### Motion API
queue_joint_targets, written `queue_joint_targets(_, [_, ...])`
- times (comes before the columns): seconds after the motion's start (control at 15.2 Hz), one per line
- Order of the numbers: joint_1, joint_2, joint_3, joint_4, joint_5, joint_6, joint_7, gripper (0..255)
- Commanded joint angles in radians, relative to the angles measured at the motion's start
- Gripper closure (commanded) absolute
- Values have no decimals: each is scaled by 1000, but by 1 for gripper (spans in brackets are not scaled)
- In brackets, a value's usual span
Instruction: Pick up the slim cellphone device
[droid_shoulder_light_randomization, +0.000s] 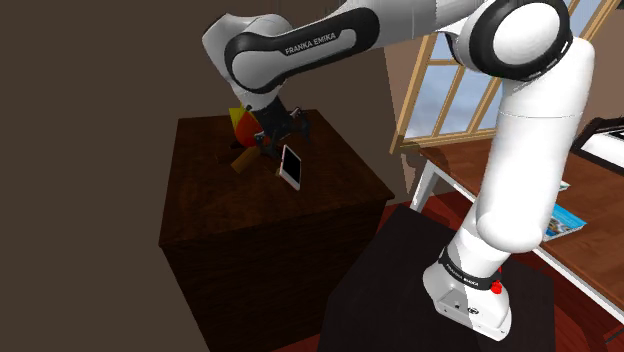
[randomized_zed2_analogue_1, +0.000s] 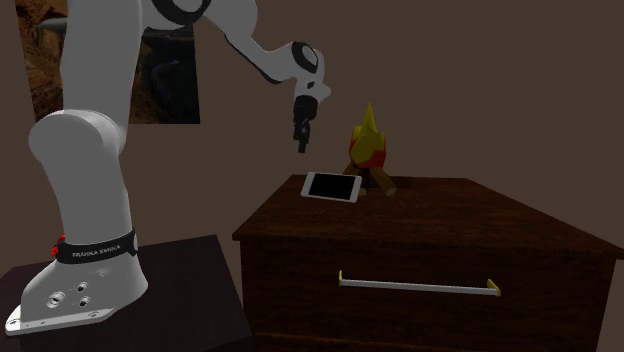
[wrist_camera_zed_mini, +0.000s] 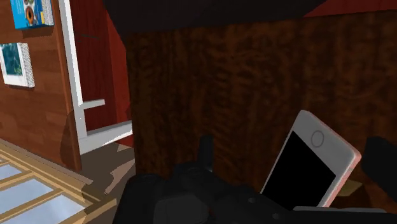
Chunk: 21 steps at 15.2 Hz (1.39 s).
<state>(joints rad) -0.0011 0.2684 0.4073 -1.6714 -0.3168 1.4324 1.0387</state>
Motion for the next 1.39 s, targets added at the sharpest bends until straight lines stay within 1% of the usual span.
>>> queue_joint_targets(0.0, [31,125,-16,118,-46,-65,84,0])
queue_joint_targets(0.26, [100,371,-77,381,-108,-198,196,0])
queue_joint_targets(0.33, [105,385,-83,399,-110,-207,200,0])
queue_joint_targets(0.79, [100,415,-86,344,-113,-128,225,0])
queue_joint_targets(0.92, [99,415,-86,344,-113,-128,225,0])
queue_joint_targets(0.99, [100,418,-87,349,-114,-130,223,255])
queue_joint_targets(1.32, [101,419,-87,353,-114,-132,223,255])
